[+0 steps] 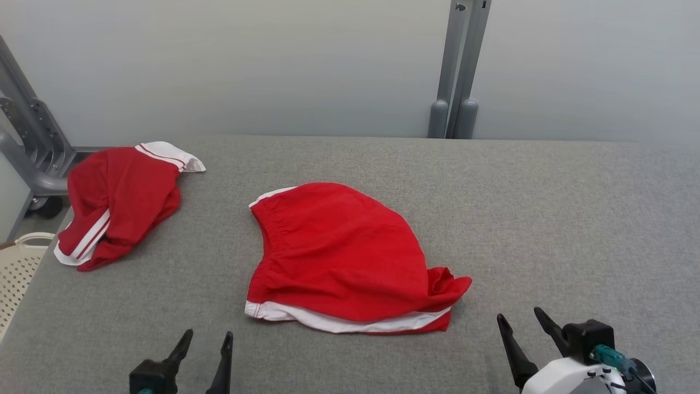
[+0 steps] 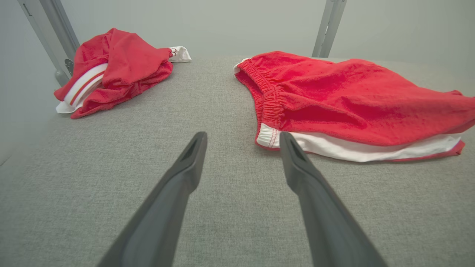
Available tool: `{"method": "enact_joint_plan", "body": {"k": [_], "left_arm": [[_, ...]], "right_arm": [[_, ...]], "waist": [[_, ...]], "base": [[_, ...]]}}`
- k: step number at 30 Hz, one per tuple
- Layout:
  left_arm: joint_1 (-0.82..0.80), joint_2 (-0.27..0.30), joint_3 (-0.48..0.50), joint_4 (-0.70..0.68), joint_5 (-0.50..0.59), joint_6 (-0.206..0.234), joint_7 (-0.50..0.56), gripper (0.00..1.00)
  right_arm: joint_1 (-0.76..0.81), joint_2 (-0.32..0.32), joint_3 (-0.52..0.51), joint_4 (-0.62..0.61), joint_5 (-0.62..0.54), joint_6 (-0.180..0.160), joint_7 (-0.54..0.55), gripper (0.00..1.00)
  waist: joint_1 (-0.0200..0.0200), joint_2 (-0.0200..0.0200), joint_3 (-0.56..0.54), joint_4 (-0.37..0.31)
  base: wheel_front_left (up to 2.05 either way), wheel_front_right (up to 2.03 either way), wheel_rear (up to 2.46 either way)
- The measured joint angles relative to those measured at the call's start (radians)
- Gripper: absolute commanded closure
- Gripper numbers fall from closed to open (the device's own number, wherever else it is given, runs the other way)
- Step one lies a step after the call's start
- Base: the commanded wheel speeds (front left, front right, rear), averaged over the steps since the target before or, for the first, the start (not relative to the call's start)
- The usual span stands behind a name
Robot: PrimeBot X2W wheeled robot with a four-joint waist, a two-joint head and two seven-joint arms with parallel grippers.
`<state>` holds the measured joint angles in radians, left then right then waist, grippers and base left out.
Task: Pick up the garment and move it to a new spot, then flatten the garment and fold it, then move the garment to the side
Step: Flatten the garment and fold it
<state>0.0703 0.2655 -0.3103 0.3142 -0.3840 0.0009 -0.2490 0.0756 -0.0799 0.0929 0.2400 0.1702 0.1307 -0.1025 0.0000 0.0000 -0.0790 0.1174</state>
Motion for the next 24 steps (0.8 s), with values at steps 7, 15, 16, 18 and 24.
{"method": "enact_joint_plan", "body": {"k": [7,15,16,18,24], "left_arm": [[-0.162,0.003,-0.085,0.106,0.01,-0.073,0.178,0.0],[-0.274,0.017,-0.139,0.201,0.006,-0.108,0.3,0.0],[-0.284,0.018,-0.143,0.207,0.003,-0.11,0.301,0.0],[-0.307,0.023,-0.15,0.217,0.0,-0.115,0.309,0.0],[-0.356,0.023,-0.172,0.253,-0.029,-0.124,0.332,0.07]], "right_arm": [[-0.092,-0.05,0.055,-0.007,-0.024,0.0,0.183,0.0],[-0.221,-0.126,0.19,0.013,0.009,0.0,0.318,0.0],[-0.235,-0.134,0.203,0.016,0.014,0.0,0.323,0.0],[-0.262,-0.153,0.227,0.023,0.024,0.0,0.33,0.0],[-0.31,-0.191,0.279,0.049,0.056,0.0,0.333,0.0]], "waist": [[0.0,0.0,0.031,-0.002],[0.0,0.0,0.075,-0.022],[0.0,0.0,0.082,-0.024],[0.0,0.0,0.096,-0.029],[0.0,0.0,0.132,-0.037]], "base": [[0.0,0.0,0.0],[0.0,0.0,0.0],[0.0,0.0,0.0],[0.0,0.0,0.0],[0.0,0.0,0.0]]}}
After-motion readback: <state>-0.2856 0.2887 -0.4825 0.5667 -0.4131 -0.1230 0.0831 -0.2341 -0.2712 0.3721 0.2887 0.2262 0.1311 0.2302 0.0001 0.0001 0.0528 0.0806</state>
